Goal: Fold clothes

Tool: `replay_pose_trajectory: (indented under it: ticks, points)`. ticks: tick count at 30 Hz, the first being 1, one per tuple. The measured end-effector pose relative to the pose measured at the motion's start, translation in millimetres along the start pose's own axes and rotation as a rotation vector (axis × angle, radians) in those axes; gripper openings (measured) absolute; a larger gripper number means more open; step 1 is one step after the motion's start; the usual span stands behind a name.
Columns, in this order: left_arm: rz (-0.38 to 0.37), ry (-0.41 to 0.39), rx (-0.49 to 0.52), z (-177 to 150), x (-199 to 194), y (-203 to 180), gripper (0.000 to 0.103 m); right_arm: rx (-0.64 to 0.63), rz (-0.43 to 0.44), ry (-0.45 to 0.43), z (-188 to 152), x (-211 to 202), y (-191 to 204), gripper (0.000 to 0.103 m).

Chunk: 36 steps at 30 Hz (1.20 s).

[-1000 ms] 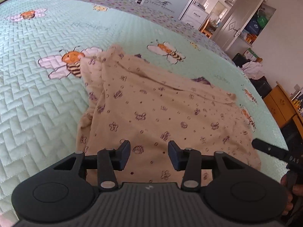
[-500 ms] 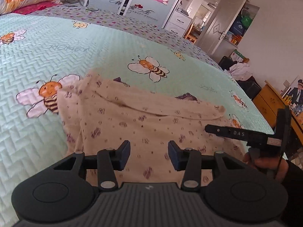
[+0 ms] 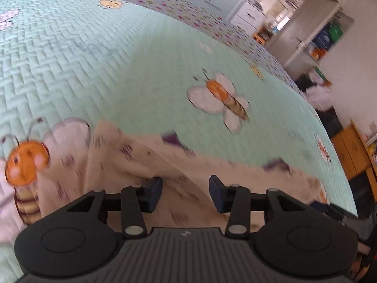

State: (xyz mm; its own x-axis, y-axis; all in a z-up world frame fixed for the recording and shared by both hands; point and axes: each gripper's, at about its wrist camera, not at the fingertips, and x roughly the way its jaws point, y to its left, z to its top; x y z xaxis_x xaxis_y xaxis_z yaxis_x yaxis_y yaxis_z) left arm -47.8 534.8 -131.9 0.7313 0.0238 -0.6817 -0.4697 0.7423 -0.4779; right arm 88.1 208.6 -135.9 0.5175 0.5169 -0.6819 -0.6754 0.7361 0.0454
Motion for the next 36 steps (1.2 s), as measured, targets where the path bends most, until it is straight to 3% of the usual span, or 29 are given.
replay_pose_trajectory:
  ticks: [2,6,9,13,18,22,30,31,34,36]
  points:
    - [0.028,-0.038,-0.068,20,3,17,0.046,0.036,-0.019,-0.021,18,12,-11,0.071]
    - [0.061,-0.142,-0.166,39,-20,41,0.046,0.232,-0.042,-0.047,43,21,-50,0.071]
    - [0.036,-0.18,-0.154,27,-43,40,0.046,0.254,-0.014,-0.073,38,7,-55,0.071]
    - [-0.03,-0.142,-0.063,-6,-56,15,0.046,0.194,0.047,-0.075,14,-15,-31,0.071]
    - [-0.047,-0.077,0.118,-35,-51,-22,0.047,0.014,0.093,-0.067,15,-20,6,0.071]
    - [0.008,-0.072,0.222,-38,-51,-35,0.047,-0.142,0.207,-0.028,35,-15,25,0.071]
    - [-0.12,-0.094,0.135,-77,-58,-35,0.047,-0.577,0.334,0.121,72,23,48,0.069]
    - [-0.128,-0.09,0.131,-80,-57,-36,0.047,-0.615,0.359,0.164,75,29,51,0.065]
    - [-0.147,-0.08,0.127,-85,-54,-37,0.049,-0.735,0.387,0.289,74,46,61,0.035]
    - [-0.149,-0.078,0.126,-84,-53,-35,0.049,-0.771,0.409,0.328,71,49,65,0.019]
